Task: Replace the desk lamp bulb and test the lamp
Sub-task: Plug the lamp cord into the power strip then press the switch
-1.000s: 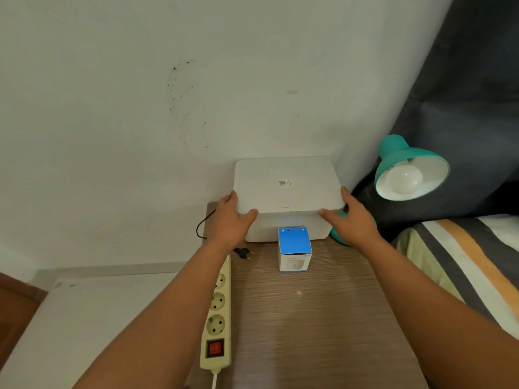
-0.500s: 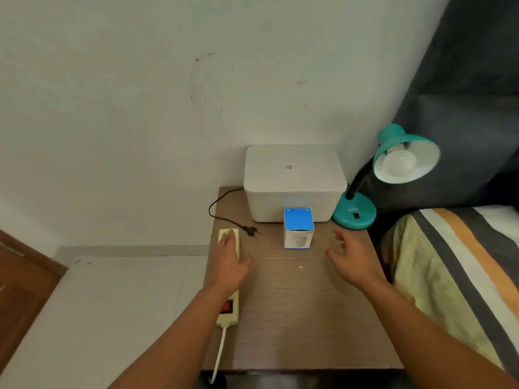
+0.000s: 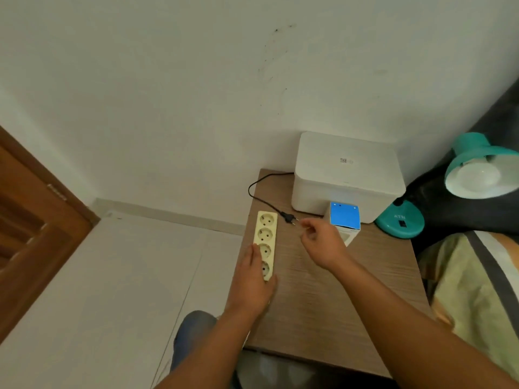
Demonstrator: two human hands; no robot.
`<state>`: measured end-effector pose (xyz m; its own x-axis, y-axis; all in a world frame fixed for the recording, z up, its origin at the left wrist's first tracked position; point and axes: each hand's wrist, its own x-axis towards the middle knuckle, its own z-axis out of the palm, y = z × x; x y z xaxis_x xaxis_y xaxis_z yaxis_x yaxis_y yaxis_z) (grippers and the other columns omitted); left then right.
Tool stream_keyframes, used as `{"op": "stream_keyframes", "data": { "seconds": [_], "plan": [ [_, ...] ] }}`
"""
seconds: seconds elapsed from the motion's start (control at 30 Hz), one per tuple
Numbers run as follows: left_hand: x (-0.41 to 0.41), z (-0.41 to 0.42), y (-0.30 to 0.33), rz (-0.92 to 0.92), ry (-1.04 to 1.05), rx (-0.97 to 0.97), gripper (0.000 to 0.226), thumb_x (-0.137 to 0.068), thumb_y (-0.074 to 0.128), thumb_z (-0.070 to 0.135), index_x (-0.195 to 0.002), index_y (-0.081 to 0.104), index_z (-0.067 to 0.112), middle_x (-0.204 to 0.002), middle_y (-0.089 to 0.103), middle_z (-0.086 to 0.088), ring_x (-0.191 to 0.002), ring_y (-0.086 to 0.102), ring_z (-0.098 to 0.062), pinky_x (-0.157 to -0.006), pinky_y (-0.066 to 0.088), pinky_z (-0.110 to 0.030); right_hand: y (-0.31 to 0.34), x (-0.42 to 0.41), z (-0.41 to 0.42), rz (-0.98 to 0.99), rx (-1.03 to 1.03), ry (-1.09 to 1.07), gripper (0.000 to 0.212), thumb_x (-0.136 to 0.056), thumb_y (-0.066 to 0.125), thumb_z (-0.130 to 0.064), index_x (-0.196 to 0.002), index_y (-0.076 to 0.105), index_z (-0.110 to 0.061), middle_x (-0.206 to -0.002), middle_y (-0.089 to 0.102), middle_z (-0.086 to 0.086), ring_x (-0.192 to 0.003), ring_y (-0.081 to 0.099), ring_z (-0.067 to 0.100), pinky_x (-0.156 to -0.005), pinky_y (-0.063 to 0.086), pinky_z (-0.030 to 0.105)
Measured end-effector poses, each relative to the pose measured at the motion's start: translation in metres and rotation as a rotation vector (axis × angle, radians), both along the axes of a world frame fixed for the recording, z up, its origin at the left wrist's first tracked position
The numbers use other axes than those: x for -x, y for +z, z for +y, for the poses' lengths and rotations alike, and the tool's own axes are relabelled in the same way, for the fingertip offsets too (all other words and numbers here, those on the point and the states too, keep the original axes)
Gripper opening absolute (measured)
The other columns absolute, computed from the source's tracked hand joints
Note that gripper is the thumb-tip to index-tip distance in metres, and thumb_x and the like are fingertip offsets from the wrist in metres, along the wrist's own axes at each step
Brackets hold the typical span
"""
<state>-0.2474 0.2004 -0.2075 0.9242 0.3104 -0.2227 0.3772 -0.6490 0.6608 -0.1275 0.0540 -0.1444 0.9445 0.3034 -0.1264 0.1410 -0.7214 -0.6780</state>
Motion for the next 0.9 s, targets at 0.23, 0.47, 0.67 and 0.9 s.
{"op": "stream_keyframes", "data": {
  "seconds": [0.23,0.47,0.67,0.9],
  "plan": [
    [0.0,0.002,-0.015,-0.06,0.093,0.096,0.09,-0.09,0.068,0.033,-0.159,0.012,0.016,-0.162,0.022,-0.002,-0.145,0.029,-0.018,-0.118,0.03,-0.028,-0.023,-0.046,0.046,-0.005,0.187,0.132,0.032,-0.093,0.05,-0.007,-0.12,0.067,-0.014,-0.119,0.064,0.01,-0.11,0.059,0.027,-0.091,0.046,0.034],
    [0.004,0.006,-0.026,-0.093,0.113,0.144,0.091,-0.088,0.068,0.036,-0.159,0.013,0.023,-0.161,0.023,0.006,-0.14,0.026,-0.013,-0.113,0.031,-0.024,-0.052,-0.077,0.061,-0.064,0.527,0.216,0.022,-0.097,0.045,-0.017,-0.11,0.062,-0.018,-0.111,0.063,0.01,-0.102,0.061,0.03,-0.081,0.052,0.042],
    [0.005,0.006,-0.027,-0.126,0.103,0.134,0.091,-0.089,0.067,0.039,-0.158,0.01,0.026,-0.162,0.02,0.009,-0.139,0.022,-0.009,-0.114,0.031,-0.025,-0.055,-0.083,0.066,-0.144,0.543,0.204,0.018,-0.085,0.058,-0.008,-0.102,0.066,-0.01,-0.102,0.058,0.012,-0.101,0.056,0.031,-0.077,0.051,0.039],
    [0.006,0.006,-0.027,-0.122,0.101,0.131,0.09,-0.088,0.067,0.04,-0.158,0.013,0.024,-0.162,0.023,0.007,-0.138,0.025,-0.012,-0.114,0.035,-0.033,-0.021,-0.076,0.065,0.037,0.101,-0.013,0.025,-0.091,0.063,-0.022,-0.113,0.072,-0.016,-0.1,0.067,0.0,-0.095,0.061,0.019,-0.079,0.043,0.027]
  ]
}}
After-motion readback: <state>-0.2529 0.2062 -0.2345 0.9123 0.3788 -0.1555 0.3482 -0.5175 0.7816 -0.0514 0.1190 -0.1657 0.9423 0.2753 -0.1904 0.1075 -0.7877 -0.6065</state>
